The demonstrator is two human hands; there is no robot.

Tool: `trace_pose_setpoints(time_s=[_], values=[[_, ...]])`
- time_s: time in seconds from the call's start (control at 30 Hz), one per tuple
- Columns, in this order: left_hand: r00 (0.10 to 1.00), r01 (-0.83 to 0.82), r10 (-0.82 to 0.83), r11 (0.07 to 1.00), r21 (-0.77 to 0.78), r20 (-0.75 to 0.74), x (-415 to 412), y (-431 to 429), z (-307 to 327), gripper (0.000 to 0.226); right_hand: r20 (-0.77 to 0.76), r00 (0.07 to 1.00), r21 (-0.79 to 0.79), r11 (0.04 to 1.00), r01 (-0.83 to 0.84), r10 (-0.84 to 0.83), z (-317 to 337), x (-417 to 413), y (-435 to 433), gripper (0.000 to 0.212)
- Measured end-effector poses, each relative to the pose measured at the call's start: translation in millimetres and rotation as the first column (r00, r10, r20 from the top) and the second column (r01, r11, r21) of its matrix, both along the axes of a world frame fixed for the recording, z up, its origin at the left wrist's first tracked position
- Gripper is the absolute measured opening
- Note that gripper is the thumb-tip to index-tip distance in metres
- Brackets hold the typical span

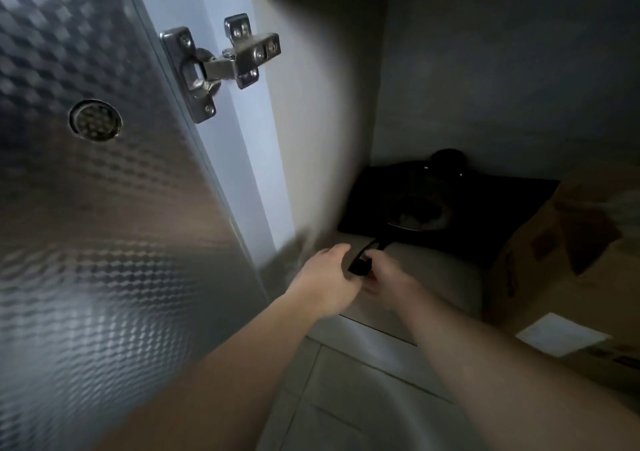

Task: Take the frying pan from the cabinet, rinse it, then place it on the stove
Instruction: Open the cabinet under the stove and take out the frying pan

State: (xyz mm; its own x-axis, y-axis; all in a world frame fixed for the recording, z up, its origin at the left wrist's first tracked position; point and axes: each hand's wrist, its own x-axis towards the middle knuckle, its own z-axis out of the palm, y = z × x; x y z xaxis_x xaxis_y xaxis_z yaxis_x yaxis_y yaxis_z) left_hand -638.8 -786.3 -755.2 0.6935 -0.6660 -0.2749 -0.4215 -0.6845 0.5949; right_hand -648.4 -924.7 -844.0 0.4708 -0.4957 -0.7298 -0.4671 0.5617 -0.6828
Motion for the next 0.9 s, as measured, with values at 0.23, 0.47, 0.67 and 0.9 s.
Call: trace_pose_setpoints(time_s=[0.23, 0.47, 0.67, 0.9], values=[[0.999, -0.044, 0.044, 0.997, -0.065, -0.006, -5, -2, -6, 0.049, 0.04, 0.994, 0.038, 0.994, 0.104, -0.106, -16, 22, -8, 0.029], [0.998, -0.055, 0.054, 0.998, -0.027, -0.01, 3, 0, -19, 0.06, -0.029, 0.993, 0.014, 0.994, 0.112, -0.111, -5, 1, -21, 0.012], [1.0, 0.003, -0.003, 1.0, 0.025, 0.029, 0, -14, -31, 0.061, -0.102, 0.982, -0.076, 0.986, 0.15, -0.157, -8, -30, -44, 0.027], [0.998, 0.042, -0.044, 0.998, 0.046, 0.05, -8, -26, -34, 0.061, -0.072, 0.996, -0.134, 0.99, 0.036, -0.046, -4, -56, -39, 0.031]])
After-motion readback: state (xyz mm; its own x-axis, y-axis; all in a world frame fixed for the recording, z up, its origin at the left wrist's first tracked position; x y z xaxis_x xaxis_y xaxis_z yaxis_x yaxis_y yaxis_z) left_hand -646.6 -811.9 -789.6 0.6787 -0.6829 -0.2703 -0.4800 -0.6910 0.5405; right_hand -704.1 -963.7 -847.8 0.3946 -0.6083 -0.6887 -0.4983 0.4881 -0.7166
